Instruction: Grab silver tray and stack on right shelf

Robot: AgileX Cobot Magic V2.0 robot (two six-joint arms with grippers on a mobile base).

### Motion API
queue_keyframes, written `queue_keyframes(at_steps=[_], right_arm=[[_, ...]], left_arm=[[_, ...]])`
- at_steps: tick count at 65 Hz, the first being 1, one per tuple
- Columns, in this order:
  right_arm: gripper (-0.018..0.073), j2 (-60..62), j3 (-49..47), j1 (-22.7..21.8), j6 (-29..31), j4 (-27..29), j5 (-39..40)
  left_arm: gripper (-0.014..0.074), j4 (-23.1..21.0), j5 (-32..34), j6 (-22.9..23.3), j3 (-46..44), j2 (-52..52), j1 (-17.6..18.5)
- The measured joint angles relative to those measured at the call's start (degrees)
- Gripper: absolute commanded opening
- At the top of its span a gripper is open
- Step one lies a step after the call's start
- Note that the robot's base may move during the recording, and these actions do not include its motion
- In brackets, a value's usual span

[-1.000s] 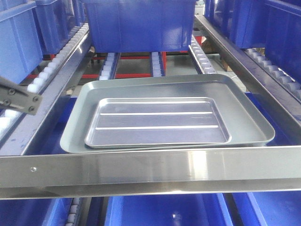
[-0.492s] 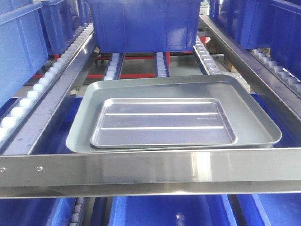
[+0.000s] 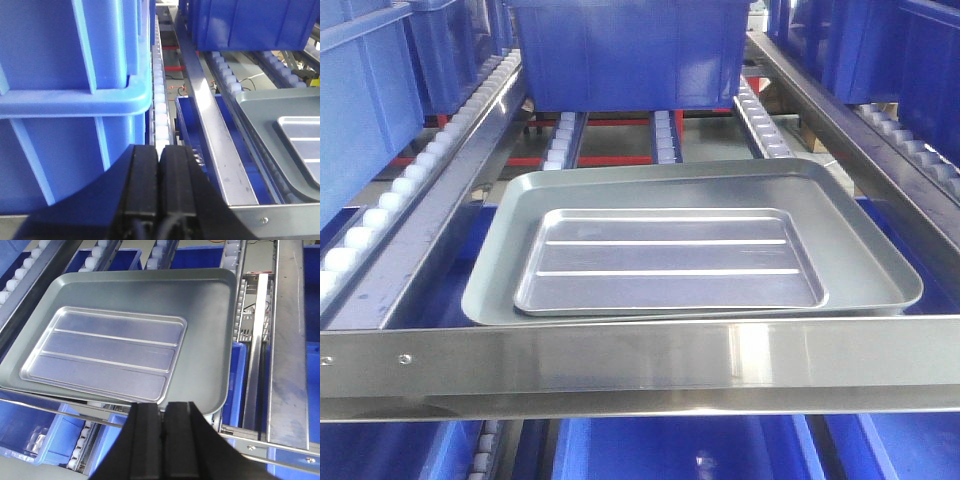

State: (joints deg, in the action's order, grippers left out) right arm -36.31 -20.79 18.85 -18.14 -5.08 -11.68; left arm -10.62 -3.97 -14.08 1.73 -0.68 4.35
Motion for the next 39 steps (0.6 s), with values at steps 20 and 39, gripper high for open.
queue_keyframes(at_steps=[20,39], right_arm=[[0.0057,0.0,0.0,0.0,0.0,-0.1,0.0],[0.0057,0.0,0.0,0.0,0.0,-0.1,0.0]], left_arm=[[-0.008,0.0,0.26,0.0,0.0,0.0,0.0],[-0.008,0.0,0.26,0.0,0.0,0.0,0.0]])
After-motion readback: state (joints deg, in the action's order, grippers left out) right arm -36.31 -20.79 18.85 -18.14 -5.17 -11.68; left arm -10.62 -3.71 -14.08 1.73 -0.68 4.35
